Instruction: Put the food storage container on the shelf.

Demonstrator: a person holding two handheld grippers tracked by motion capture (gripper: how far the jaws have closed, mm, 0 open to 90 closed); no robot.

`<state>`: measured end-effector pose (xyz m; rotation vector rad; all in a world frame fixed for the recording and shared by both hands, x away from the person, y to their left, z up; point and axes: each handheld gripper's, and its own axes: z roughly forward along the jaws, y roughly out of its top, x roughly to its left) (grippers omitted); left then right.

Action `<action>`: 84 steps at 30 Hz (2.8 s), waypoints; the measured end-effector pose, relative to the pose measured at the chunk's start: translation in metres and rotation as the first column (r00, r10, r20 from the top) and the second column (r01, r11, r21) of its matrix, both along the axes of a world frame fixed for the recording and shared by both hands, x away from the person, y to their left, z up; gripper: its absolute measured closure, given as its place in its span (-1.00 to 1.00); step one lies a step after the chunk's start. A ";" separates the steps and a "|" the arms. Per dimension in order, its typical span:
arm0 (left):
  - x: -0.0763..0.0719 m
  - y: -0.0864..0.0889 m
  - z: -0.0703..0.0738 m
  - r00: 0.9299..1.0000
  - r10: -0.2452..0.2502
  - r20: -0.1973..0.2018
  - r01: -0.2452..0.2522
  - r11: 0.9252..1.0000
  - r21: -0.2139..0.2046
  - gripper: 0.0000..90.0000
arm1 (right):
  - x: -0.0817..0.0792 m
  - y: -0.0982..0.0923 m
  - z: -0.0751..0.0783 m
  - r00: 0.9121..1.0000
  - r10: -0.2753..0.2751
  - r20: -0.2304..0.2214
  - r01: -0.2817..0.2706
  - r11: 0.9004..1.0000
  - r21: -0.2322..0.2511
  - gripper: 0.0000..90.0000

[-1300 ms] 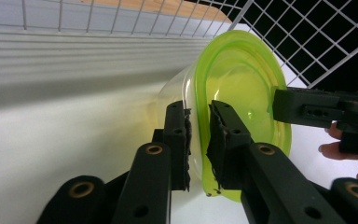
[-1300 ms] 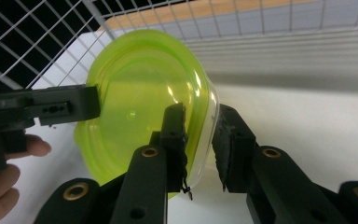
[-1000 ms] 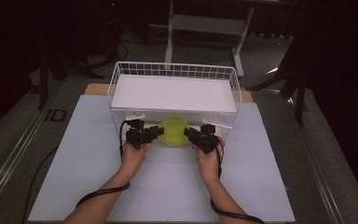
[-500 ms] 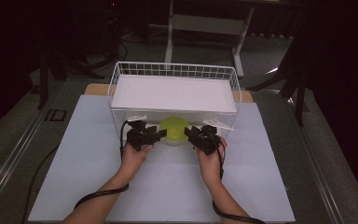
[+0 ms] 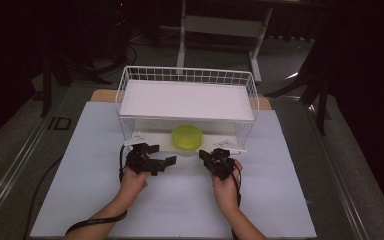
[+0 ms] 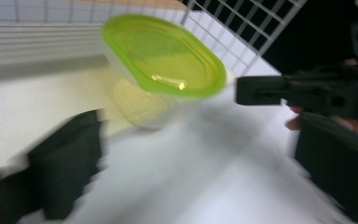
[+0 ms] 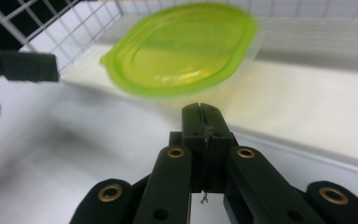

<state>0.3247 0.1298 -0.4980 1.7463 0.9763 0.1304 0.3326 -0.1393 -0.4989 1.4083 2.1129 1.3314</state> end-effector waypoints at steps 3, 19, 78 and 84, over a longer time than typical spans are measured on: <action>-0.009 0.002 -0.001 0.998 -0.003 0.059 0.002 1.000 0.018 -0.99 | -0.001 0.008 -0.005 1.000 0.024 -0.012 -0.024 1.000 -0.003 1.00; -0.022 0.016 -0.012 0.995 0.048 0.082 -0.047 0.999 -0.014 -0.99 | 0.021 0.034 -0.020 0.998 0.034 -0.050 -0.034 0.999 0.008 1.00; -0.063 0.024 0.028 0.967 -0.154 0.203 0.152 0.988 0.027 -0.99 | -0.046 0.017 0.026 0.957 0.245 0.156 -0.246 0.969 -0.015 -0.69; -0.070 0.033 0.030 0.967 -0.158 0.201 0.157 0.987 0.021 -0.99 | -0.053 0.004 0.027 0.959 0.239 0.155 -0.238 0.971 -0.026 -0.69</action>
